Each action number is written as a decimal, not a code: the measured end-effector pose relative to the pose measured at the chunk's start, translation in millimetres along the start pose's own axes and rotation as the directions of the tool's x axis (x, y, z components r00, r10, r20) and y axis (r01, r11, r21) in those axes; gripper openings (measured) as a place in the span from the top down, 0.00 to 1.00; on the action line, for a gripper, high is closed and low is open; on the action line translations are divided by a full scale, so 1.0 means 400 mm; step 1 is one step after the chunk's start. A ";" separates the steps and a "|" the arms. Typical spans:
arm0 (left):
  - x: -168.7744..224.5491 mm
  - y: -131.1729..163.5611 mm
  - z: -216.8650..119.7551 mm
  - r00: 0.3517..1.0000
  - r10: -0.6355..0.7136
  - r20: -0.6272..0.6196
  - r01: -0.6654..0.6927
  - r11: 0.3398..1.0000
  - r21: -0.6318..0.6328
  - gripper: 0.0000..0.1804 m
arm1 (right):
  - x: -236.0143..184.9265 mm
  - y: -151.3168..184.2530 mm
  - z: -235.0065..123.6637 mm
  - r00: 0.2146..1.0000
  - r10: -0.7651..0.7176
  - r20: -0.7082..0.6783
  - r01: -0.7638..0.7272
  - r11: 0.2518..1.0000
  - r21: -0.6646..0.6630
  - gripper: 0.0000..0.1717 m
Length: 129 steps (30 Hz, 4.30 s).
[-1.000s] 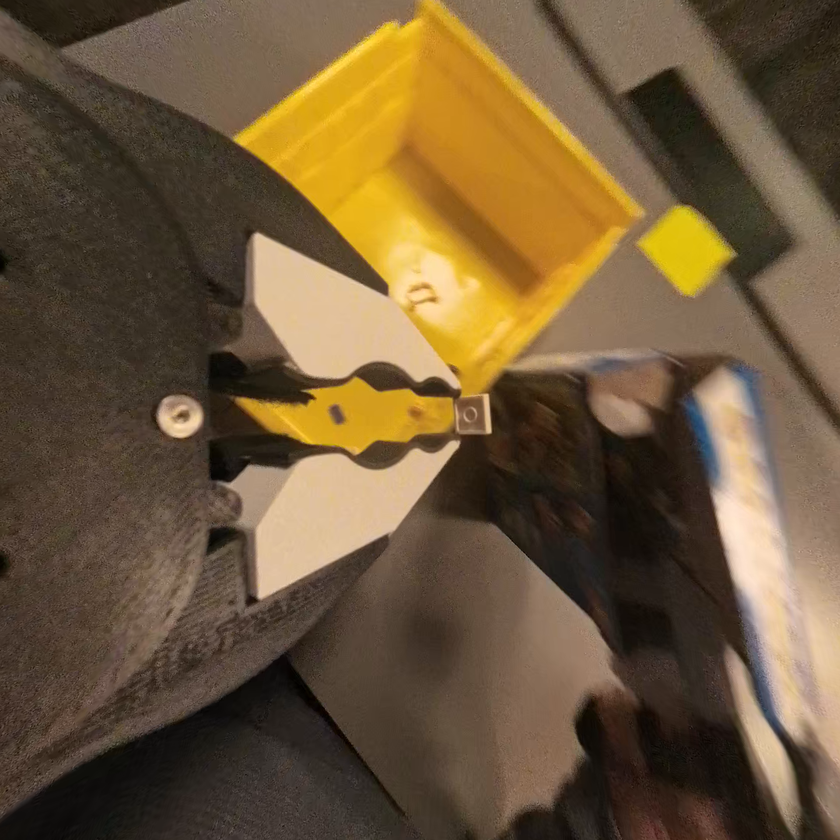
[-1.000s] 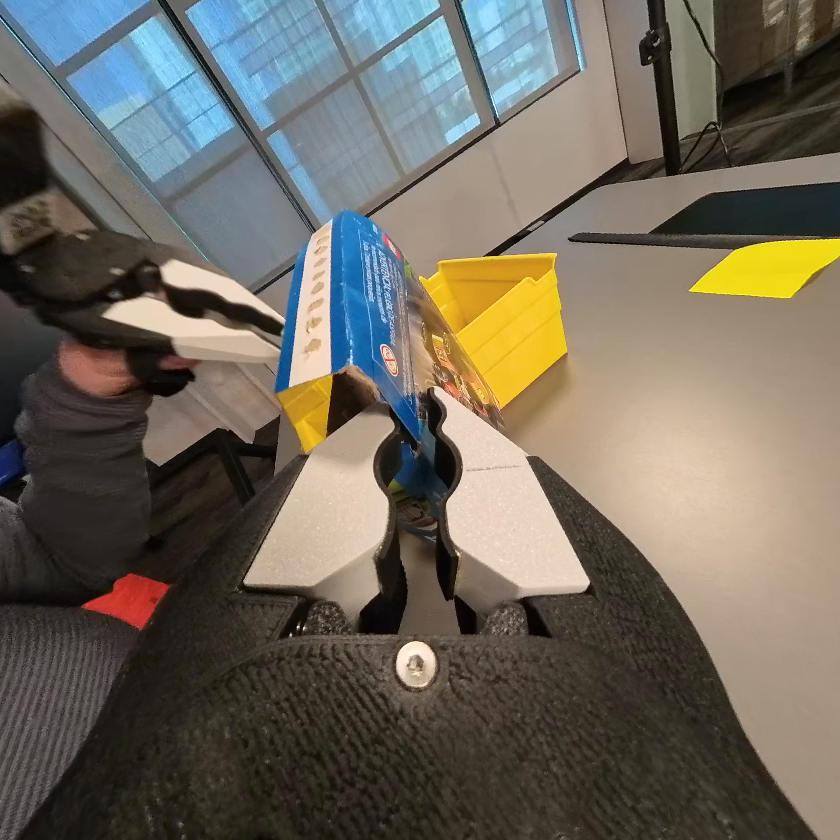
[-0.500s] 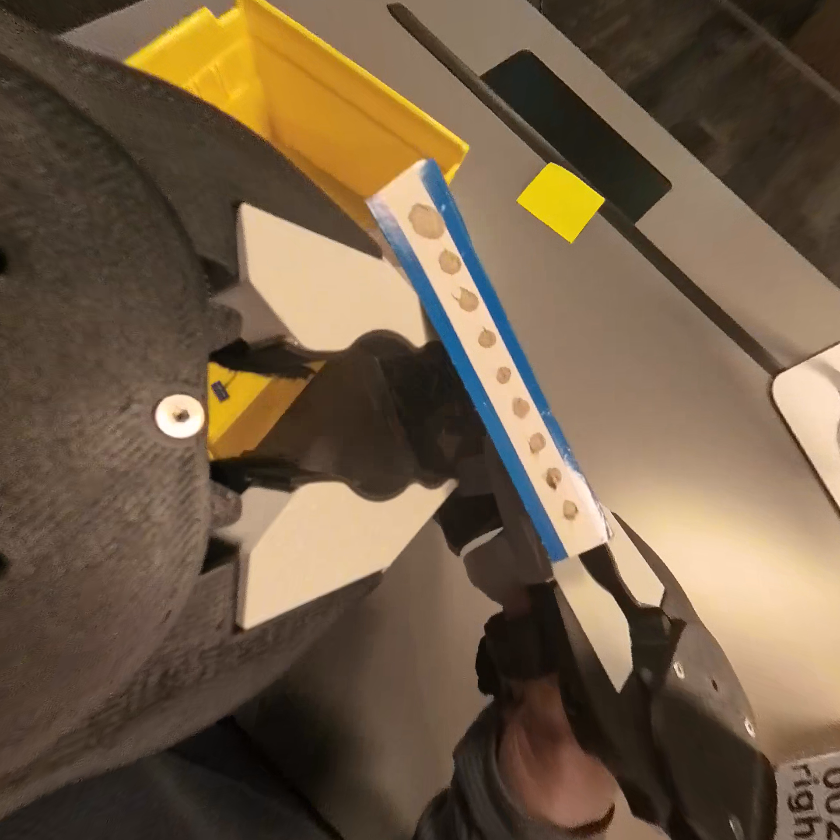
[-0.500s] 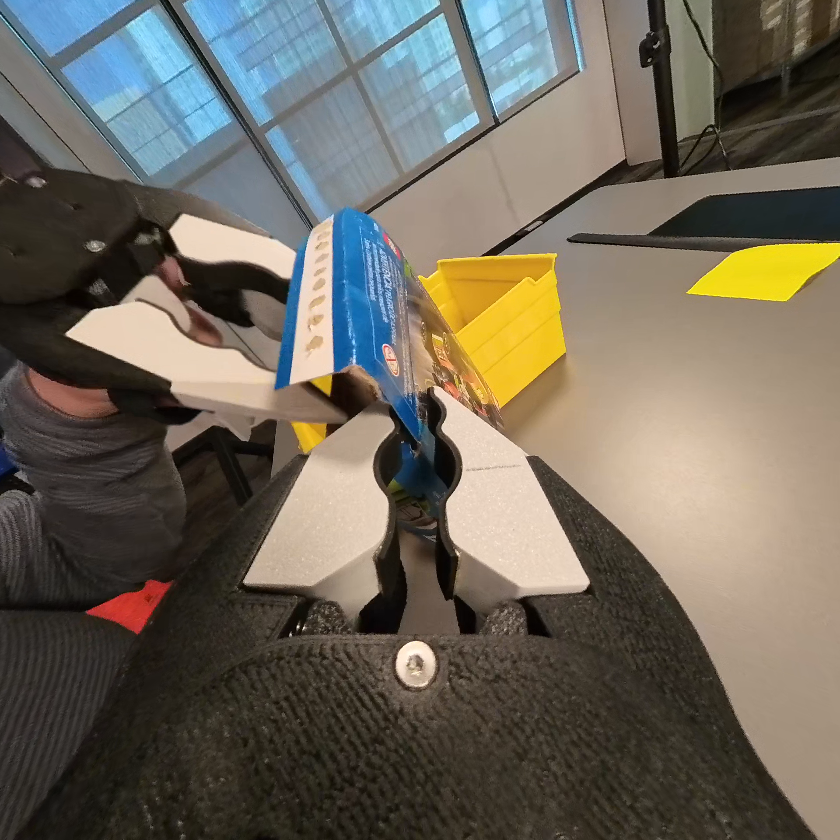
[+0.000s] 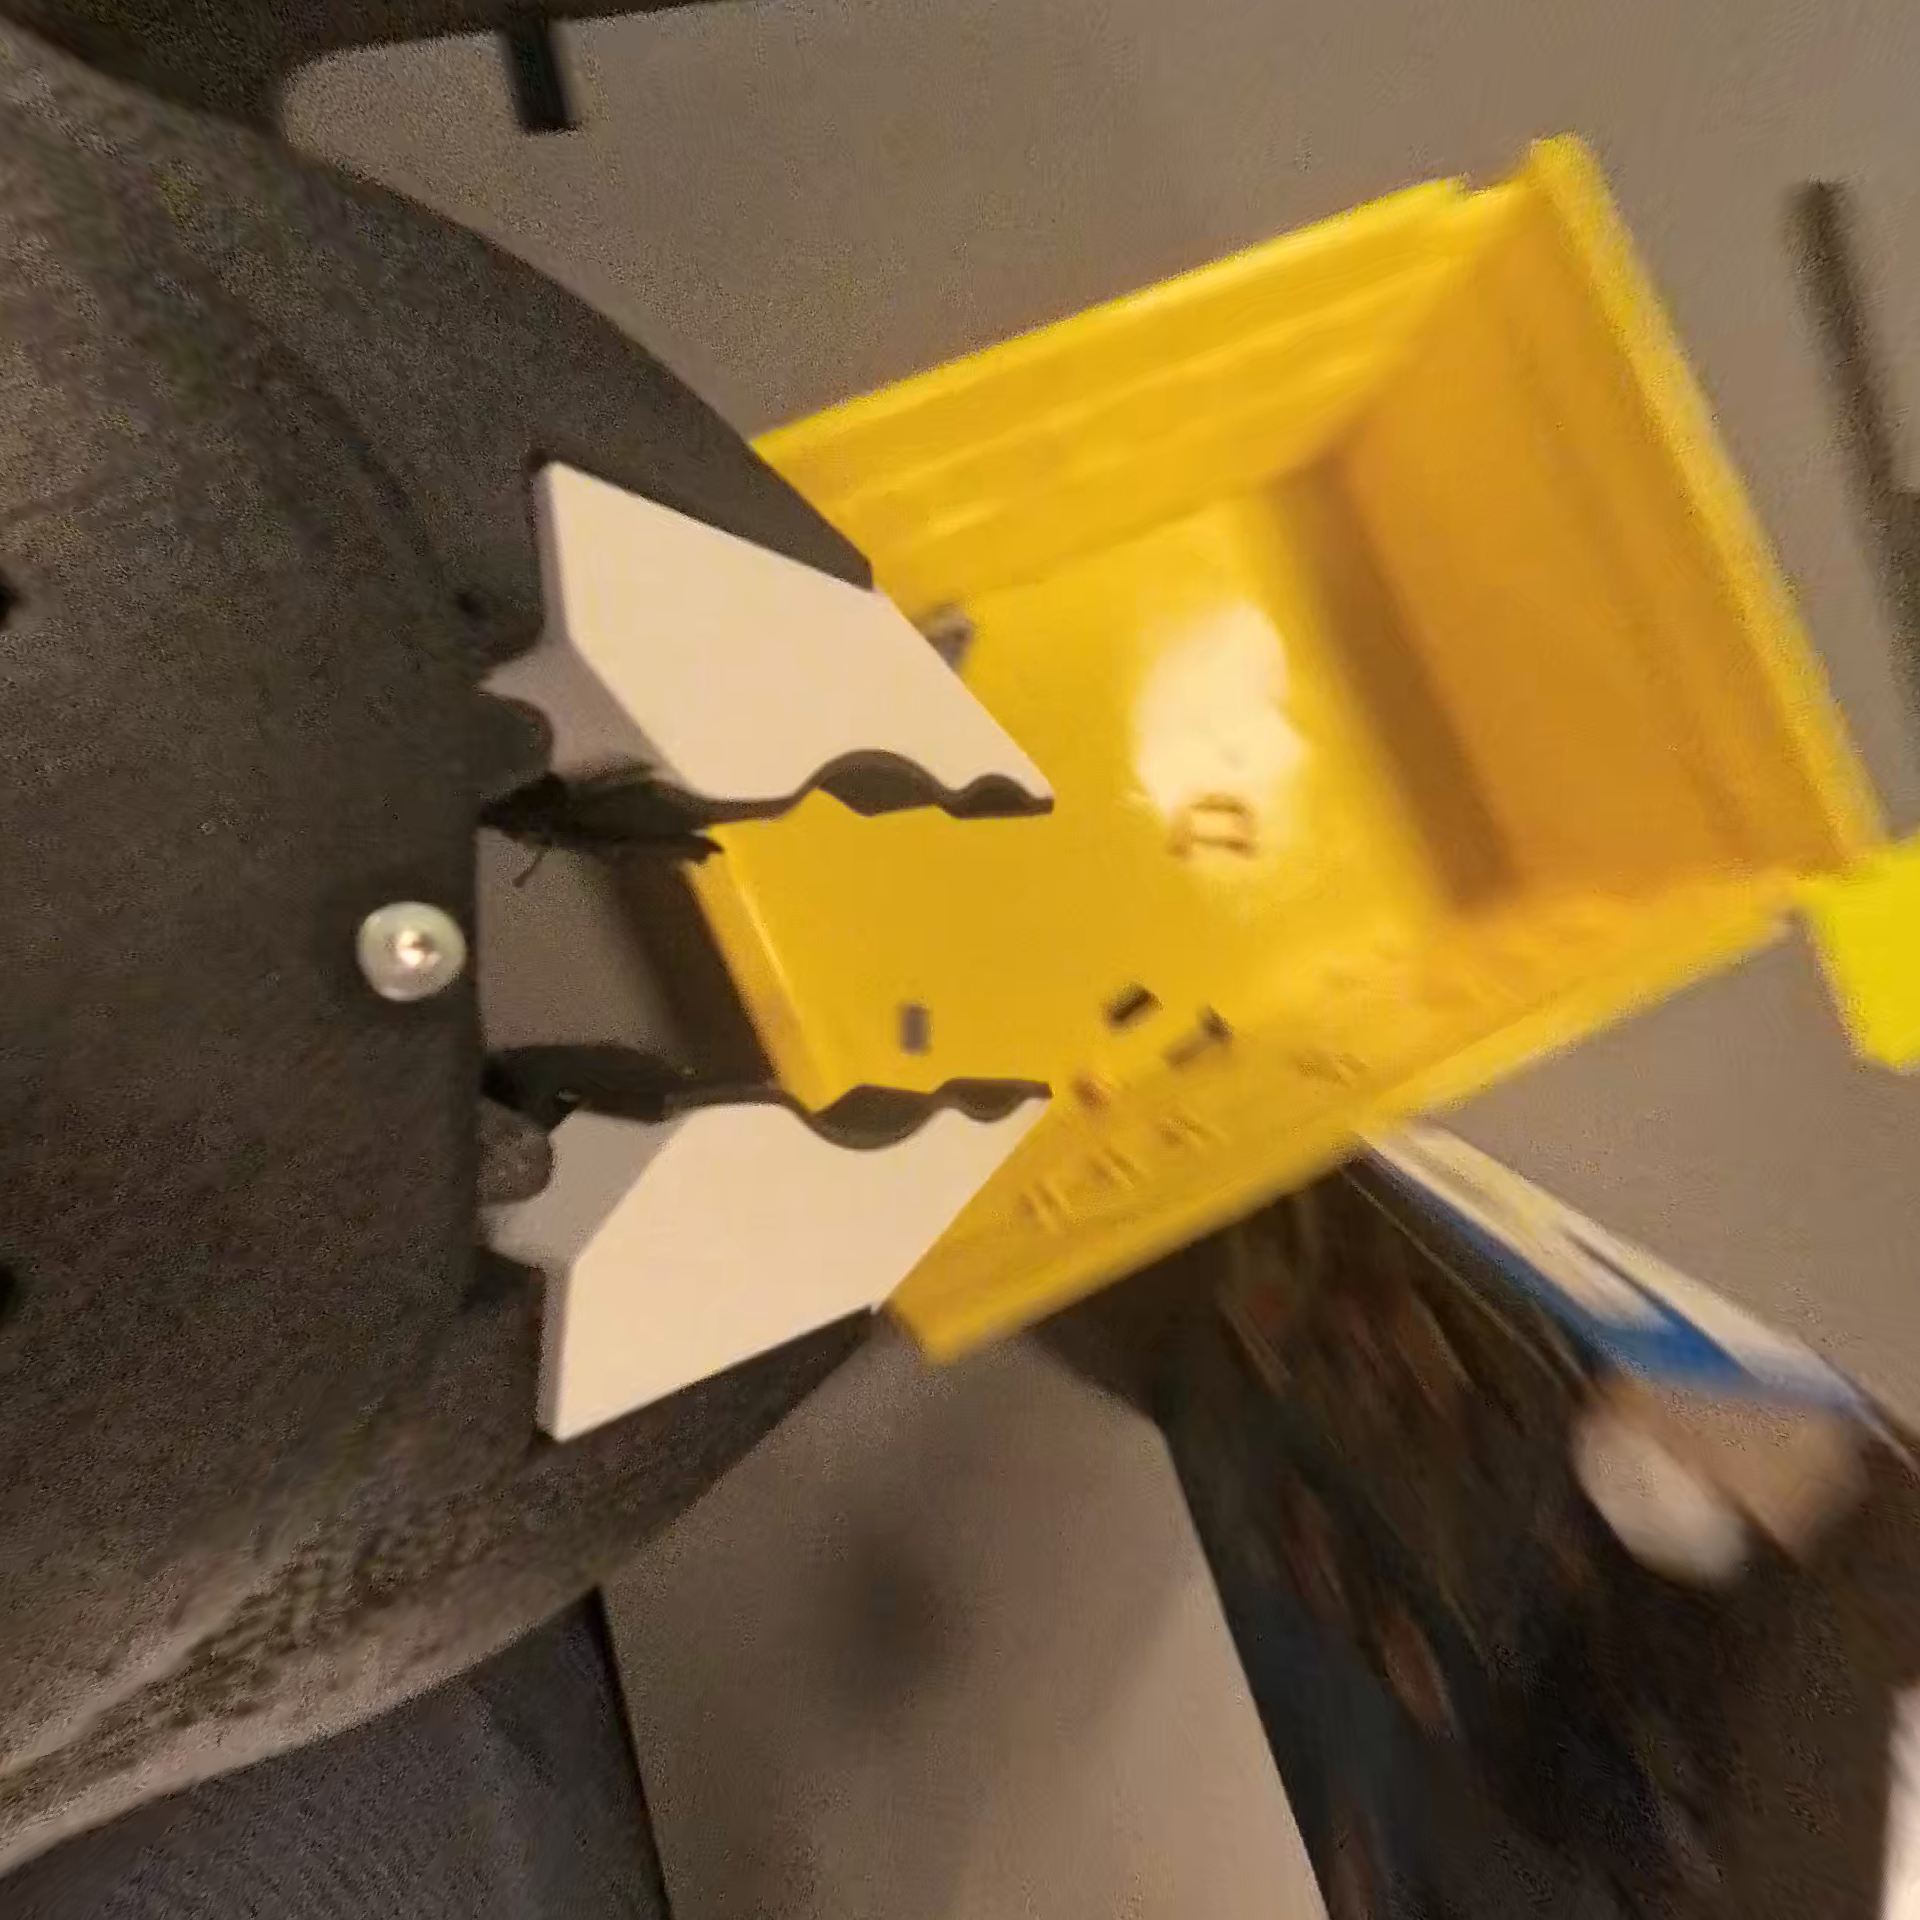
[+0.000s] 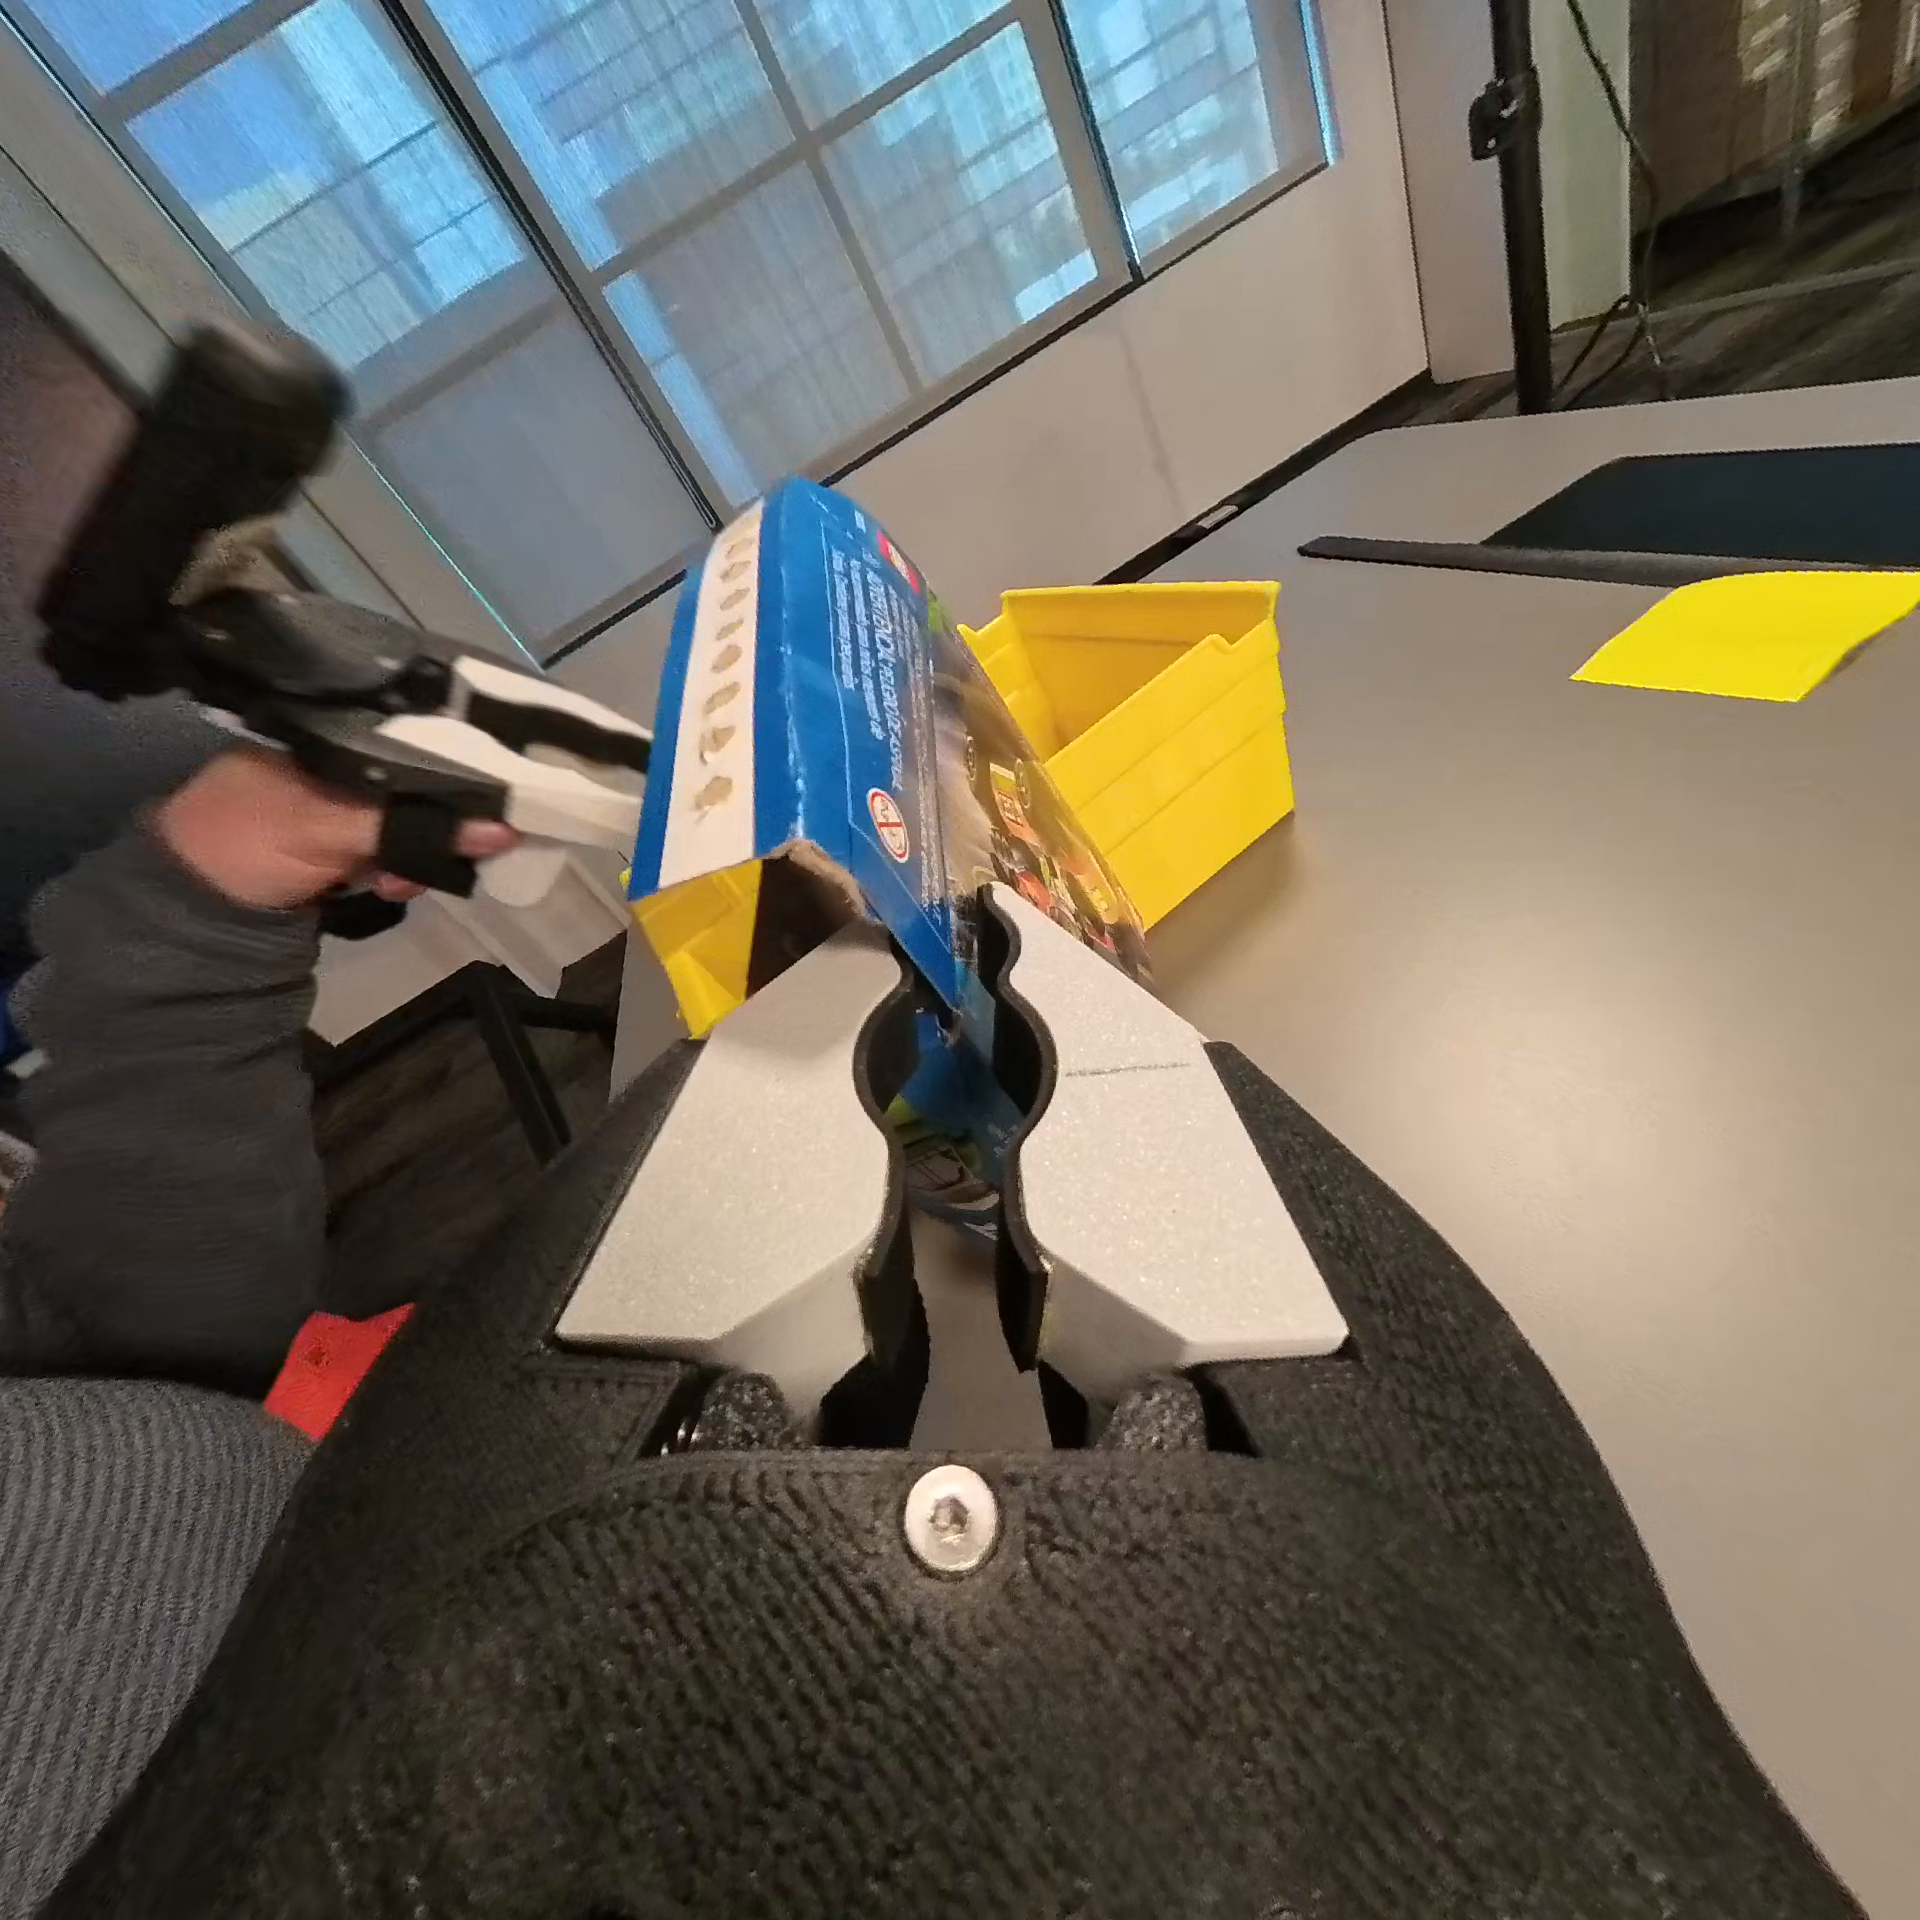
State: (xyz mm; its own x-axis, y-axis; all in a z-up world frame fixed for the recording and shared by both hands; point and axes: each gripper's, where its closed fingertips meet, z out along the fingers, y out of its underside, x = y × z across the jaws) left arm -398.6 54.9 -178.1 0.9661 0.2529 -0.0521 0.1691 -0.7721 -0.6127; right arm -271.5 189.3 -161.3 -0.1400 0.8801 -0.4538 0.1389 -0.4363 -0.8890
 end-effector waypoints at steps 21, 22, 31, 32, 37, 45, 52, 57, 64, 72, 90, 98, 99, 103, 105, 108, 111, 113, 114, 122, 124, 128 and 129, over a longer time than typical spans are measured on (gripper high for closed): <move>-0.182 0.355 0.151 0.995 0.097 -0.004 -0.048 0.456 -0.889 0.73 | 0.005 -0.001 -0.004 0.999 0.035 0.026 -0.035 0.999 0.002 0.97; -0.183 0.360 0.155 0.995 0.095 -0.006 -0.048 0.448 -0.893 0.74 | 0.005 -0.001 -0.004 0.999 0.035 0.027 -0.035 0.999 0.002 0.97; -0.124 0.232 0.226 0.991 -0.015 -0.135 -0.085 0.701 -0.708 0.82 | 0.002 -0.001 -0.004 0.999 0.035 0.032 -0.035 0.999 0.001 0.97; -0.140 0.234 0.220 0.994 0.005 -0.111 -0.083 0.691 -0.718 0.80 | 0.003 -0.001 -0.004 0.999 0.035 0.032 -0.035 0.999 0.001 0.97; -0.149 0.297 0.188 0.991 0.026 -0.131 -0.122 0.571 -0.812 0.77 | 0.004 -0.002 -0.005 0.999 0.039 0.033 -0.039 0.999 0.002 0.97; -0.162 0.316 0.193 0.988 0.059 -0.141 -0.149 0.578 -0.802 0.93 | 0.002 -0.001 -0.004 0.999 0.037 0.035 -0.037 0.999 0.001 0.97; -0.103 0.213 0.203 0.968 0.090 -0.235 -0.215 0.783 -0.584 0.99 | 0.005 -0.002 -0.005 0.999 0.037 0.028 -0.037 0.999 0.005 0.97; -0.046 0.136 0.169 0.953 0.159 -0.258 -0.258 0.873 -0.414 1.00 | 0.006 -0.003 -0.004 0.999 0.037 0.027 -0.037 0.999 0.006 0.97; 0.002 0.095 0.145 0.932 0.248 -0.264 -0.324 0.898 -0.299 1.00 | 0.002 -0.001 -0.003 0.999 0.023 0.022 -0.023 1.000 0.003 0.97; -0.024 0.229 0.194 0.944 0.105 -0.314 -0.268 0.800 -0.538 0.83 | -0.003 0.000 -0.002 1.000 0.012 0.021 -0.012 1.000 -0.001 0.97; -0.043 0.134 0.189 0.869 0.464 -0.172 -0.495 0.822 -0.282 0.95 | -0.001 0.001 -0.003 1.000 0.015 0.018 -0.015 1.000 0.001 0.97; 0.292 -0.194 -0.042 0.762 0.648 -0.020 -0.569 0.684 0.457 0.95 | -0.005 0.000 0.004 0.999 0.027 0.028 -0.027 1.000 0.015 0.97; 0.311 -0.201 -0.032 0.745 0.667 -0.008 -0.592 0.668 0.451 0.95 | -0.005 0.000 0.004 0.999 0.035 0.035 -0.036 0.999 0.020 0.97; 0.344 -0.210 0.035 0.724 0.688 -0.041 -0.621 0.677 0.394 0.94 | -0.004 -0.001 0.003 0.997 0.058 0.046 -0.059 0.998 0.028 0.97; 0.329 -0.201 0.077 0.741 0.670 -0.052 -0.624 0.715 0.315 0.93 | -0.006 -0.001 0.004 0.997 0.056 0.049 -0.058 0.998 0.026 0.97; 0.323 -0.206 0.082 0.749 0.659 -0.061 -0.612 0.725 0.317 0.90 | -0.008 0.000 0.005 0.998 0.050 0.047 -0.051 0.998 0.025 0.97; 0.317 -0.210 0.045 0.779 0.617 -0.113 -0.546 0.755 0.364 0.76 | -0.007 0.000 0.005 0.997 0.058 0.051 -0.060 0.998 0.026 0.97; 0.310 -0.191 0.011 0.803 0.551 -0.229 -0.454 0.813 0.364 0.76 | -0.007 0.000 0.005 0.997 0.061 0.052 -0.062 0.998 0.026 0.97; 0.290 -0.186 -0.005 0.828 0.494 -0.264 -0.395 0.850 0.349 0.77 | -0.007 0.001 0.005 0.997 0.062 0.053 -0.063 0.998 0.025 0.97; -0.086 0.162 0.105 0.981 0.132 -0.145 -0.190 0.825 -0.532 0.77 | -0.008 0.001 0.007 0.997 0.055 0.053 -0.056 0.998 0.020 0.97; -0.125 0.250 0.121 0.981 0.102 -0.165 -0.188 0.702 -0.687 0.77 | -0.006 0.001 0.006 0.997 0.056 0.052 -0.057 0.998 0.020 0.97; -0.182 0.331 0.135 0.981 0.119 -0.156 -0.196 0.535 -0.822 0.72 | -0.001 0.000 0.005 0.996 0.063 0.054 -0.065 0.998 0.023 0.97; -0.185 0.339 0.139 0.979 0.118 -0.164 -0.201 0.517 -0.832 0.72 | 0.001 -0.001 0.005 0.996 0.066 0.055 -0.067 0.997 0.024 0.97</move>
State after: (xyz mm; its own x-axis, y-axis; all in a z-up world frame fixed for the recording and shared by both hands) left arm -458.1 -35.9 -301.3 0.9981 0.0611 0.0059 0.0552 -0.9351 0.3501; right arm -273.4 189.4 -161.3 -0.1839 0.8379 -0.5139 0.1243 -0.4987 -0.8578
